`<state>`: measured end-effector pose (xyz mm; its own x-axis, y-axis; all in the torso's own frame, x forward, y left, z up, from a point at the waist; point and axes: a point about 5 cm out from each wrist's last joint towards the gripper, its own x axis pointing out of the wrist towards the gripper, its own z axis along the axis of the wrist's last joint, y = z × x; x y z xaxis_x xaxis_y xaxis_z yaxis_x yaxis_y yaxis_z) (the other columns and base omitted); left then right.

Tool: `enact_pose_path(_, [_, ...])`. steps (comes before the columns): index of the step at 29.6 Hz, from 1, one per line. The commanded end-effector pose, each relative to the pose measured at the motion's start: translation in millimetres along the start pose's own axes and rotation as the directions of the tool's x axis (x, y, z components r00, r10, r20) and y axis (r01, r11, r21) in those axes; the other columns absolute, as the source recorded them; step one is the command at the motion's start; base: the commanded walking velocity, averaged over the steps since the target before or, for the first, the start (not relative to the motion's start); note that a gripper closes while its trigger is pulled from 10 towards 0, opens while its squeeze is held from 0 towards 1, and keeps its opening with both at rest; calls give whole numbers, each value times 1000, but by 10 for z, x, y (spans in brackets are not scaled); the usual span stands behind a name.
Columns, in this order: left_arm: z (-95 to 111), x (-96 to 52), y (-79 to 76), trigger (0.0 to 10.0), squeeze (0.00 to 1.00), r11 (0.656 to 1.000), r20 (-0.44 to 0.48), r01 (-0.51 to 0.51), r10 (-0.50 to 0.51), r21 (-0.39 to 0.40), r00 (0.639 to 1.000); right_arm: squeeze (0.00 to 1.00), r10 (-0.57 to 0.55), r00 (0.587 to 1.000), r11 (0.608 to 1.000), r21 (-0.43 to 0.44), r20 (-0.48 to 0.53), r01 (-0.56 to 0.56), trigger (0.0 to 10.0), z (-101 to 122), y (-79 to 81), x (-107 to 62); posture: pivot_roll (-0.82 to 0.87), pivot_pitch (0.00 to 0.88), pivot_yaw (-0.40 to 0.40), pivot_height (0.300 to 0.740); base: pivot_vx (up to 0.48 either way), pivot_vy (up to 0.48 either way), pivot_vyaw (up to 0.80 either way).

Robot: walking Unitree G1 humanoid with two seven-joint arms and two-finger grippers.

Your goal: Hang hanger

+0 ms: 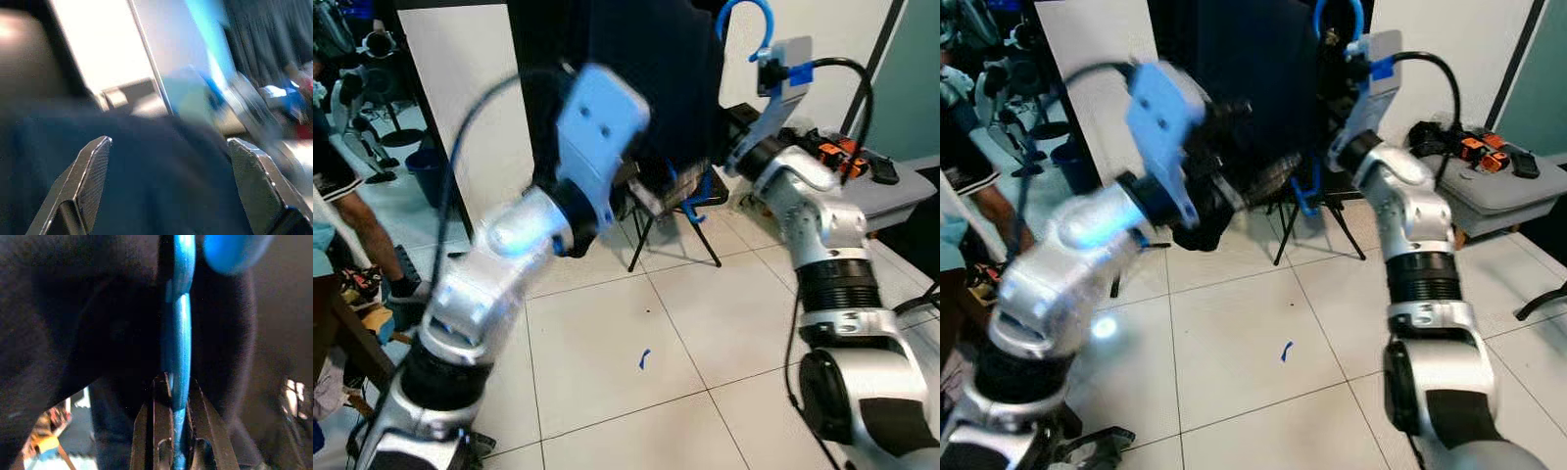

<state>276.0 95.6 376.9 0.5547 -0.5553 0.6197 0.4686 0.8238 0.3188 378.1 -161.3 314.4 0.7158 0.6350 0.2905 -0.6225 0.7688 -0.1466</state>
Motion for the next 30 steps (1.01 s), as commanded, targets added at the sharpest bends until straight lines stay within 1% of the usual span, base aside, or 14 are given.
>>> enact_pose_path(1, [112,-26,104,10000,1000,999,56,-39,39,-5,998,0,34,999,999,-43,23,-33,10000,43,8,-22,0,0,8,740,0,0,0])
enact_pose_path(2, [112,-26,104,10000,1000,999,56,-39,39,-5,998,0,34,999,999,-43,23,-33,10000,43,8,-22,0,0,8,740,0,0,0])
enact_pose_path(4, [288,-50,234,10000,1000,999,122,-30,34,-31,992,0,59,998,997,-43,21,-58,10000,66,-101,-164,4,0,8,740,0,0,0])
enact_pose_path(9, [360,-97,300,10000,1000,998,150,-7,15,-58,989,0,135,990,990,-36,32,-134,10000,132,-134,-289,7,0,8,740,0,0,0])
enact_pose_path(10, [367,-136,359,10000,490,999,136,-11,17,-45,991,0,185,982,982,-34,39,-184,10000,175,-128,-349,5,0,8,740,0,0,0])
enact_pose_path(11, [367,-136,359,10000,490,999,136,-11,17,-45,991,0,185,982,982,-34,39,-184,10000,175,-128,-349,5,0,8,740,0,0,0])
enact_pose_path(12, [346,-186,426,10000,0,999,106,-16,19,-32,994,0,216,975,976,-31,54,-214,10000,227,-133,-397,3,0,10,740,0,0,0])
enact_pose_path(13, [346,-186,426,10000,0,999,106,-16,19,-32,994,0,216,975,976,-31,54,-214,10000,227,-133,-397,3,0,10,740,0,0,0])
enact_pose_path(15, [208,-311,533,10000,0,999,-13,-20,21,43,1000,0,279,955,960,-22,99,-278,10000,349,-117,-484,0,0,13,740,0,0,0])
enact_pose_path(17, [90,-380,577,10000,0,996,-81,-31,38,84,996,0,323,939,946,-23,119,-323,10000,409,-87,-530,-1,0,15,740,0,0,0])
enact_pose_path(19, [90,-380,577,10000,0,996,-81,-31,38,84,996,0,323,939,946,-23,119,-323,10000,409,-87,-530,-1,0,15,740,0,0,0])
enact_pose_path(21, [-16,-403,613,10000,0,991,-127,-60,75,117,989,0,373,919,927,-26,127,-373,10000,435,-45,-560,-2,0,17,740,0,0,0])
enact_pose_path(24, [-59,-418,630,10000,0,989,-149,-71,91,132,985,0,402,906,915,-26,131,-402,10000,442,-22,-574,-3,0,18,740,0,0,0])
enact_pose_path(30, [-128,-383,658,10000,0,980,-160,-125,150,153,976,0,453,882,891,-30,132,-453,10000,453,39,-597,-4,0,23,740,0,0,0])
